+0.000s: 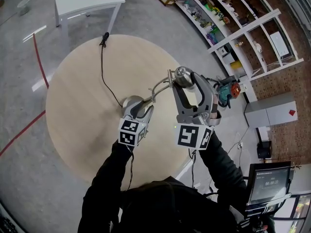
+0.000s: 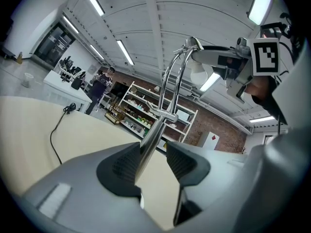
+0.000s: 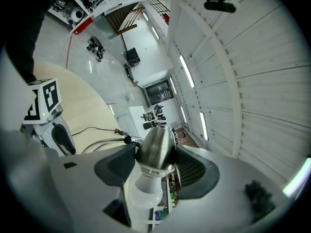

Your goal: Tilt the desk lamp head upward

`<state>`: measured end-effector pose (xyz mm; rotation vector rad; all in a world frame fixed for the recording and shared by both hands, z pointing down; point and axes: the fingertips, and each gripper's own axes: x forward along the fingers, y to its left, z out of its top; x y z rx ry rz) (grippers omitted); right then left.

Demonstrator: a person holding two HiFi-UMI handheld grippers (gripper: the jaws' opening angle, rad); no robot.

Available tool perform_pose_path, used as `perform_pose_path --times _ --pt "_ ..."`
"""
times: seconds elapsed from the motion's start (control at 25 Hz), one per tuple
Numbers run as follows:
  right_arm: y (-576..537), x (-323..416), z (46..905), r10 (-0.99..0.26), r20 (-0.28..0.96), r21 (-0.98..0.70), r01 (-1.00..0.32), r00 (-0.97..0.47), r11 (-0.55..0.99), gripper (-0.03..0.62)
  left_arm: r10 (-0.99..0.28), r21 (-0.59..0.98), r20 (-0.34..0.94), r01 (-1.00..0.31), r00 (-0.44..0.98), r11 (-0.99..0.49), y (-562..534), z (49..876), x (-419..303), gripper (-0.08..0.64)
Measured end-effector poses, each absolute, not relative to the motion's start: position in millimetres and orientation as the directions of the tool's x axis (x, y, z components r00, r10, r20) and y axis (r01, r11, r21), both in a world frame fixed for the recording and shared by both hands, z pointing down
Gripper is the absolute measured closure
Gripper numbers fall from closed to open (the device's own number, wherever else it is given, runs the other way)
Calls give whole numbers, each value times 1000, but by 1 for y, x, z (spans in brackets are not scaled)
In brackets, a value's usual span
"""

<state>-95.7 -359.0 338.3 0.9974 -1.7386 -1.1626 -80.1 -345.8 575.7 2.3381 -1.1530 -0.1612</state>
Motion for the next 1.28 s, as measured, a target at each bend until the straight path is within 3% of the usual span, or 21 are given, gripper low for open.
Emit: perform_pose_path --times 0.28,0.6,1.28 --pt "-355 -110 339 -902 172 965 -115 -396 234 318 -763 485 137 -714 632 -504 -346 576 -82 387" --pt "-354 -109 339 -892 160 962 -134 -423 237 318 -778 482 167 -738 606 -472 -344 582 -93 385" --pt "-343 -52 353 -864 188 703 -550 -468 451 318 -795 381 227 -803 562 -459 -325 578 -106 385"
